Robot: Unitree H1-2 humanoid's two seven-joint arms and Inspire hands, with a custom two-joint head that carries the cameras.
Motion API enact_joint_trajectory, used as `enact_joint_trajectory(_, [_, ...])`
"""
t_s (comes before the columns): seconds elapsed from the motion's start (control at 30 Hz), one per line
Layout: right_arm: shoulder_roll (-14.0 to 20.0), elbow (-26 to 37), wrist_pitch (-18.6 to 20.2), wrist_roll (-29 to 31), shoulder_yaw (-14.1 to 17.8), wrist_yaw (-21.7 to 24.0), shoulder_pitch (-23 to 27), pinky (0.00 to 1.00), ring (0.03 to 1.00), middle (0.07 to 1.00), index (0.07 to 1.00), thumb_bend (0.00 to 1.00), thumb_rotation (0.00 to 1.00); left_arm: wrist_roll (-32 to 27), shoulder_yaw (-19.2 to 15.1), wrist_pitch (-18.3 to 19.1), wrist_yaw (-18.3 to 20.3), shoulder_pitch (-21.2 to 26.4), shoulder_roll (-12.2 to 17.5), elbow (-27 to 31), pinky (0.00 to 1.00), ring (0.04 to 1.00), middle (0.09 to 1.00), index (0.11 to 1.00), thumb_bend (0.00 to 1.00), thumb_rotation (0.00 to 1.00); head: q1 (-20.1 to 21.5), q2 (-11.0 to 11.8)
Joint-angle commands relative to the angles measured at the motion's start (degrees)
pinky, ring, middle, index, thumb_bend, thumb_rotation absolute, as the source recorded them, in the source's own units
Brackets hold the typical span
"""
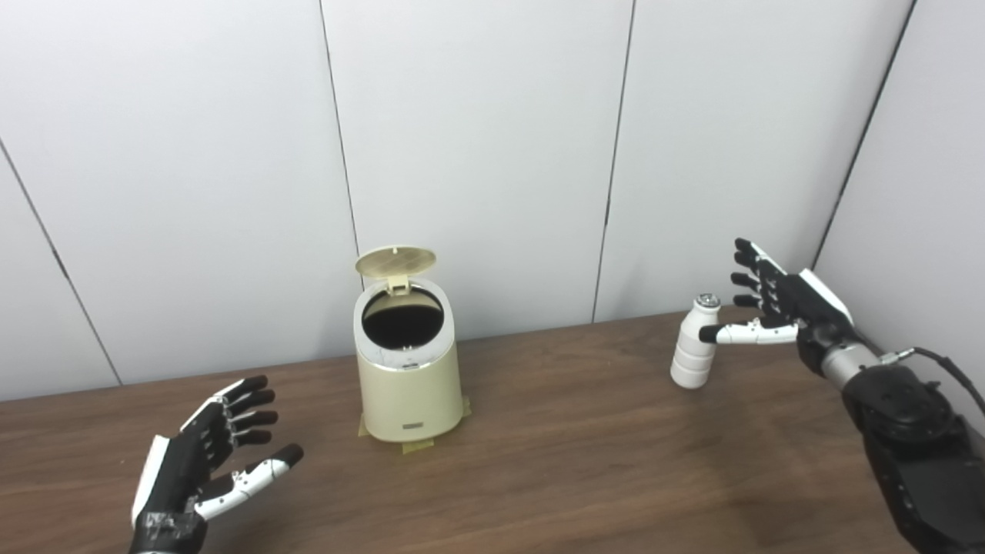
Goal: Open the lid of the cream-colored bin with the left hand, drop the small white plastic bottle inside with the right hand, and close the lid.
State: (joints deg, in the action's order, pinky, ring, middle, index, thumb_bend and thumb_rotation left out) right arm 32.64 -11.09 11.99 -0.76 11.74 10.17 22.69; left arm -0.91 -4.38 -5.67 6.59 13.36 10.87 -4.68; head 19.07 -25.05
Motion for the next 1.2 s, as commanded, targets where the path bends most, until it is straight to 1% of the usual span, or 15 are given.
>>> enact_joint_trajectory(0.0, [1.16, -0.24, -2.60, 0.13, 0.50, -0.87, 1.83, 0.86, 0.927, 0.986, 1.000, 0.78, 0.10, -0.58, -0.14, -1.30, -0.08, 2.47, 0.80, 1.54, 0.68, 0.722, 0.781, 0.817, 0.76, 0.10, 0.07, -0.02])
enact_joint_trajectory(0.1, [-0.17, -0.94, -1.71, 1.18, 0.96, -1.22, 1.57, 0.88, 0.941, 0.985, 0.991, 0.85, 0.11, -0.03, -0.01, -1.03, -0.06, 2.41, 0.82, 1.89, 0.69, 0.726, 0.782, 0.821, 0.75, 0.09, 0.12, -0.16])
enact_joint_trajectory(0.17, [-0.39, -1.18, -1.63, 0.01, 0.27, -1.87, 1.25, 0.88, 0.934, 0.978, 0.986, 0.85, 0.11, -0.14, 0.04, -0.97, 0.14, 2.40, 0.85, 1.88, 0.69, 0.731, 0.786, 0.822, 0.75, 0.09, 0.12, -0.16])
enact_joint_trajectory(0.2, [-0.38, -1.35, -1.78, -0.44, 0.01, -2.08, 1.16, 0.88, 0.926, 0.970, 0.981, 0.83, 0.10, -0.23, 0.06, -0.97, 0.21, 2.40, 0.86, 1.88, 0.69, 0.734, 0.789, 0.822, 0.74, 0.09, 0.09, -0.30])
enact_joint_trajectory(0.23, [-0.48, -2.33, -2.46, -1.47, -0.43, -2.83, 1.24, 0.88, 0.923, 0.967, 0.980, 0.82, 0.10, -0.10, 0.09, -0.83, 0.14, 2.37, 0.84, 1.99, 0.69, 0.735, 0.790, 0.823, 0.74, 0.08, 0.09, -0.30])
enact_joint_trajectory(0.3, [-0.81, -4.26, -3.77, -2.41, -0.82, -3.84, 1.51, 0.84, 0.885, 0.936, 0.972, 0.85, 0.16, 0.31, 0.18, -0.69, -0.09, 2.33, 0.83, 2.21, 0.68, 0.726, 0.783, 0.818, 0.74, 0.09, -0.05, -0.38])
enact_joint_trajectory(0.4, [-1.63, -6.31, -4.80, -2.53, -0.87, -4.89, 2.00, 0.82, 0.869, 0.925, 0.968, 0.86, 0.18, 0.53, 0.22, -0.37, -0.24, 2.26, 0.80, 2.47, 0.68, 0.724, 0.782, 0.818, 0.74, 0.09, -0.20, -0.41])
enact_joint_trajectory(0.53, [-2.77, -9.29, -6.19, -3.02, -0.90, -6.56, 2.99, 0.79, 0.832, 0.892, 0.941, 0.84, 0.15, 0.39, 0.27, 0.15, -0.10, 2.17, 0.84, 2.77, 0.68, 0.727, 0.789, 0.817, 0.75, 0.11, -0.23, -0.58])
enact_joint_trajectory(0.63, [-3.70, -11.36, -7.17, -2.86, -0.54, -7.98, 3.93, 0.77, 0.811, 0.875, 0.918, 0.85, 0.14, 0.39, 0.35, 0.07, -0.02, 2.18, 0.89, 2.77, 0.66, 0.724, 0.785, 0.812, 0.75, 0.10, -0.28, -0.66])
enact_joint_trajectory(0.73, [-4.41, -12.44, -7.34, -2.28, -0.21, -8.83, 4.51, 0.77, 0.833, 0.884, 0.898, 0.83, 0.11, 0.41, 0.43, 0.17, 0.00, 2.13, 0.90, 2.80, 0.66, 0.716, 0.782, 0.810, 0.75, 0.10, -0.35, -0.76])
enact_joint_trajectory(0.87, [-5.23, -13.64, -7.70, -2.01, 0.11, -9.98, 5.17, 0.66, 0.778, 0.857, 0.874, 0.81, 0.06, 0.61, 0.52, 0.99, -0.15, 2.01, 0.80, 3.23, 0.67, 0.716, 0.777, 0.810, 0.75, 0.11, -0.34, -0.79])
enact_joint_trajectory(1.03, [-6.33, -14.69, -7.98, -2.22, 0.37, -12.43, 5.90, 0.61, 0.739, 0.816, 0.840, 0.78, 0.02, 1.08, 0.74, 1.24, -0.17, 1.94, 0.80, 3.46, 0.67, 0.714, 0.773, 0.814, 0.75, 0.12, -0.54, -0.96])
enact_joint_trajectory(1.07, [-6.60, -15.06, -8.56, -2.23, 0.47, -13.13, 6.08, 0.55, 0.685, 0.796, 0.820, 0.76, 0.01, 1.10, 0.77, 1.08, -0.11, 1.94, 0.82, 3.38, 0.66, 0.705, 0.768, 0.811, 0.75, 0.12, -0.68, -0.96])
enact_joint_trajectory(1.13, [-7.16, -16.15, -10.13, -2.35, 0.66, -14.62, 6.59, 0.50, 0.631, 0.768, 0.794, 0.75, 0.00, 1.15, 0.87, 1.22, -0.05, 1.96, 0.86, 3.35, 0.65, 0.700, 0.764, 0.809, 0.75, 0.12, -0.73, -0.94])
enact_joint_trajectory(1.17, [-7.46, -16.73, -10.85, -2.46, 0.74, -15.39, 6.90, 0.46, 0.560, 0.689, 0.744, 0.74, 0.00, 1.18, 0.93, 1.31, -0.03, 1.98, 0.89, 3.35, 0.66, 0.705, 0.766, 0.809, 0.75, 0.13, -0.73, -0.94])
